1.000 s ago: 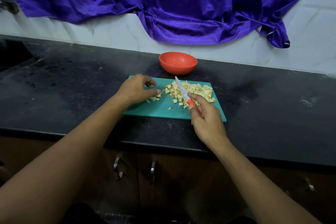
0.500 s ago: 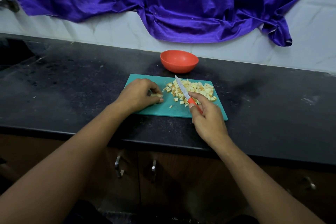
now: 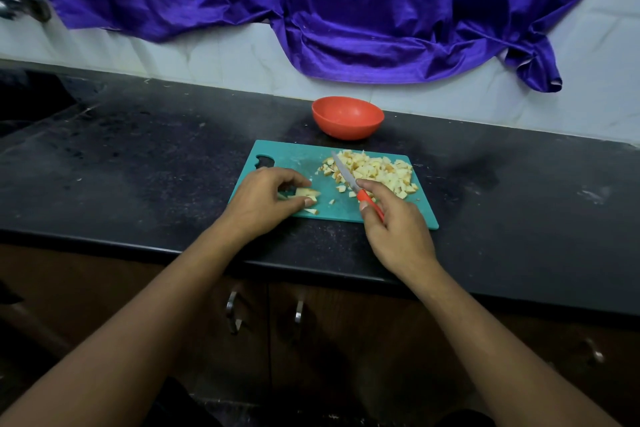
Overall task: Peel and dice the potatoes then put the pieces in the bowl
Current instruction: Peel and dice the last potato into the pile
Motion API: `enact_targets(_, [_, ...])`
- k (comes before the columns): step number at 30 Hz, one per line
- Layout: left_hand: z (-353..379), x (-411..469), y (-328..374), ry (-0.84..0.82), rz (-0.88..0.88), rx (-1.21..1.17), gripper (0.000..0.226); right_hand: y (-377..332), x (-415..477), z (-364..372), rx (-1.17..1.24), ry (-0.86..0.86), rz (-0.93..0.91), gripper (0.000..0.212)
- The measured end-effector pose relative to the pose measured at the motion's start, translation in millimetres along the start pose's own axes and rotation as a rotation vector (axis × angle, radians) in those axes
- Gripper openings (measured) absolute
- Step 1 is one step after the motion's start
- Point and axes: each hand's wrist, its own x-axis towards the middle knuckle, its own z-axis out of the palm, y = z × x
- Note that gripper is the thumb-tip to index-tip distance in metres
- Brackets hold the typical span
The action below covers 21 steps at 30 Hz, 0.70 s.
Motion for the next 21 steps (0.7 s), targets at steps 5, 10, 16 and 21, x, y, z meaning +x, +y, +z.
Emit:
enact_targets(5, [6.2, 17.6, -3.9, 0.036, -0.037, -0.004, 0.031, -2.9, -1.0, 0.4, -0.085, -0.013, -0.022, 0.039])
enact_targets(10, [11.9, 41.0, -5.1, 0.019, -0.073, 0.017, 0.028, -3.5, -0.6, -0.6, -0.081, -0.020, -0.012, 0.040])
enact_targets(16, [12.8, 50.4, -4.1, 0.007, -0.081, 0.053, 0.023, -4.1, -0.2, -1.6, -0.049, -0.023, -0.010, 0.039])
enact_targets(21, [-4.1, 27.0, -6.7, 0.105, 0.020, 0.015, 0.020, -2.8, -1.2, -1.5, -0.026, -0.013, -0.009, 0.039])
